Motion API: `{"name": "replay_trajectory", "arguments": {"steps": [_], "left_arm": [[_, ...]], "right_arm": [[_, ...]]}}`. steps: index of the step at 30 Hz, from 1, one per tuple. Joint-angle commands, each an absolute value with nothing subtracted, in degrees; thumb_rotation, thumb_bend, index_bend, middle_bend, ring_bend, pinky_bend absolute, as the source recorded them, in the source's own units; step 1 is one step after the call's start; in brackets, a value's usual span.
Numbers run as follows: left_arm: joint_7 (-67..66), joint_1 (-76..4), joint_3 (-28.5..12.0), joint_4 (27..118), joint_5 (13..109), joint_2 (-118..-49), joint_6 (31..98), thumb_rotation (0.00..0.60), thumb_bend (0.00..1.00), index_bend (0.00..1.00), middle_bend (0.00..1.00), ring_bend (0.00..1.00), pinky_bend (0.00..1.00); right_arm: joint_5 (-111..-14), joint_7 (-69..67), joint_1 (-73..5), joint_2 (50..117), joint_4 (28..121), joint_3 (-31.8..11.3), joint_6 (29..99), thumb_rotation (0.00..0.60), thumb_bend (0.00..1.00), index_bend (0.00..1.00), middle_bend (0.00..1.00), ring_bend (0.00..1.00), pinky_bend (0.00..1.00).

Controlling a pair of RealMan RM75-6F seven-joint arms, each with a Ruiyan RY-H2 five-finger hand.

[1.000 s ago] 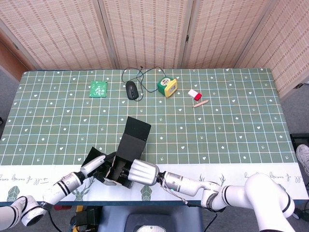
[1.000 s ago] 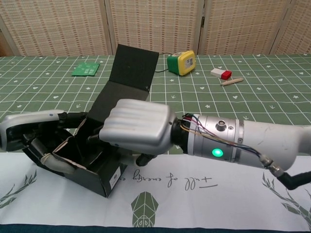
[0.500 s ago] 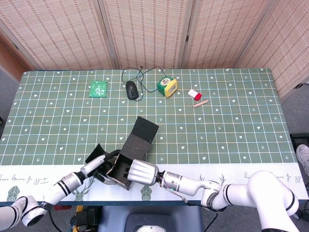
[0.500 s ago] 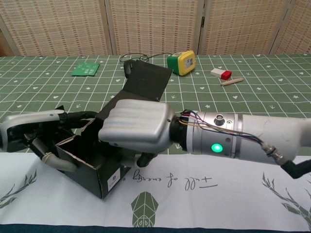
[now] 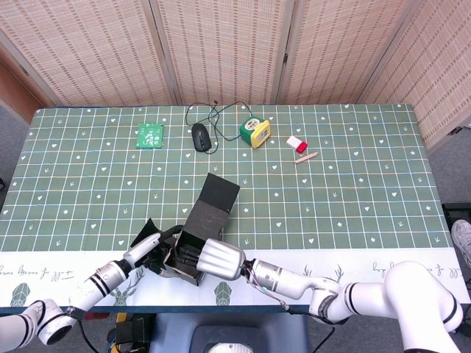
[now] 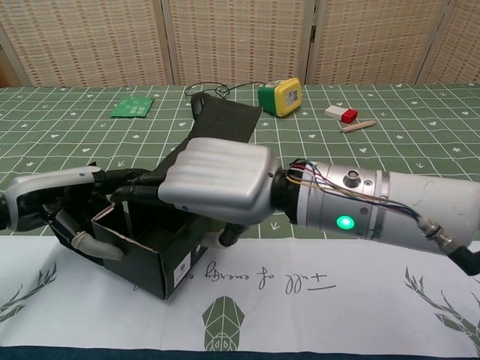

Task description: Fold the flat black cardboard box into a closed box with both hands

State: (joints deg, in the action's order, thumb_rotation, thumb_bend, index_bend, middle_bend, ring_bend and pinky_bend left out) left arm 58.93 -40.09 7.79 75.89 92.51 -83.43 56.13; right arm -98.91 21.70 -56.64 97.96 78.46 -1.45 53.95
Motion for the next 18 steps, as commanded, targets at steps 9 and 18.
{"name": "replay_trajectory", "arguments": {"steps": [9,18], "left_arm": [[50.4,-38.5,6.2,80.0,89.5,-82.1,55.7,0.600,0.09,0.07,0.12,0.64,0.98],[44.4,-38.3,6.3,85.2,88.3,-78.1,53.9,0.600,0.09,0.00,0.00,0.53,0.97]], "right_arm": [[-93.2,19.3,-48.1,91.3,90.5,-0.3,60.9,0.600,0.28,0.00,0.15,0.74,1.00],[-79.2,12.9,-41.1,86.4,103.5,1.5,58.9,0.600,0.20,0.00,0.19,0.74,1.00]]}}
